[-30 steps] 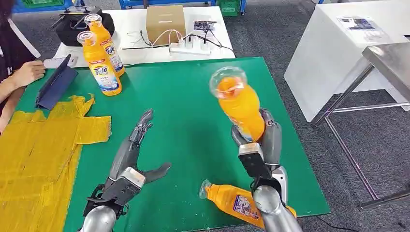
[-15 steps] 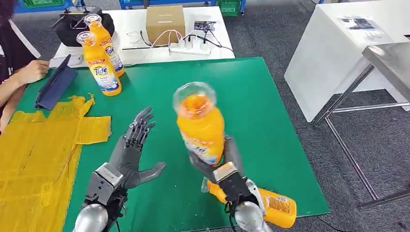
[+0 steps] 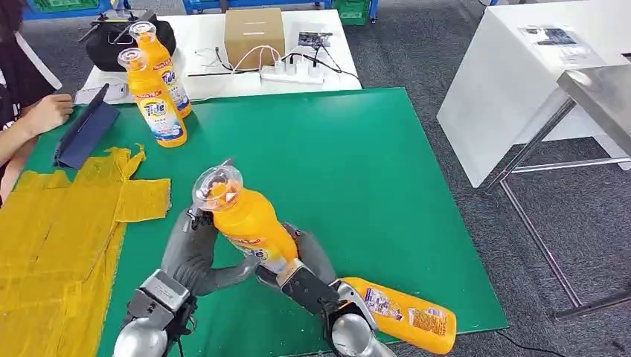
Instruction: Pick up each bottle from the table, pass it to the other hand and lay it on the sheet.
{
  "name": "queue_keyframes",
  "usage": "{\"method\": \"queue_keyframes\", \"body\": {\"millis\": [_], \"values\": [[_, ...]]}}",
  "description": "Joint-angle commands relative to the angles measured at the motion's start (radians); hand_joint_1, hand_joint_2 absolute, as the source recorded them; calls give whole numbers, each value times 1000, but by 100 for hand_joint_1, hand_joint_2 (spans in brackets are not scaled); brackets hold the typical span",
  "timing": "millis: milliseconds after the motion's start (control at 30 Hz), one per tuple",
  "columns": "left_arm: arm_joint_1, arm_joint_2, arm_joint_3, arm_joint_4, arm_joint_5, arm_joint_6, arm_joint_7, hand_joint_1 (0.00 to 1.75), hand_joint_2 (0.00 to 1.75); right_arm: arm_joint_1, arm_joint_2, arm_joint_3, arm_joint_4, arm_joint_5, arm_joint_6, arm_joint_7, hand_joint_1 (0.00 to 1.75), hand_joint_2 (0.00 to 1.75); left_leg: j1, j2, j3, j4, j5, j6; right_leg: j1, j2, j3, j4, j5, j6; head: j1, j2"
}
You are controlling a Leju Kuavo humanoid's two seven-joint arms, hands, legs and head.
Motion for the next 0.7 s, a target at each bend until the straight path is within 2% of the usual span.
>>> {"method": "queue_keyframes", "body": {"millis": [33,267,400,600,700], "values": [[-23,20,-56,13,-53,16,-13,0,175,-50,-6,15,99,-2,4,2,162,175,0,1,4,-1,-2,0,0,1,4,-1,-1,-2,0,0],[-23,28,-114,46,-115,23,-19,0,175,-49,-6,10,68,0,10,-1,164,175,0,0,3,-1,-1,1,0,0,2,-1,-1,-1,0,0],[-22,7,-98,95,-123,34,6,0,175,-25,-7,39,-18,30,-5,-37,175,175,0,0,5,0,-2,1,0,1,4,0,-2,-2,0,0],[-41,-30,-34,169,-89,28,24,0,175,9,-29,194,-169,240,-128,-45,175,175,0,1,3,0,-2,0,0,1,2,0,-2,-2,0,0],[-44,-30,-29,170,-86,27,24,0,175,13,-25,199,-169,244,-133,-42,175,175,0,1,4,0,-2,0,0,1,3,0,-1,-2,0,0]]}}
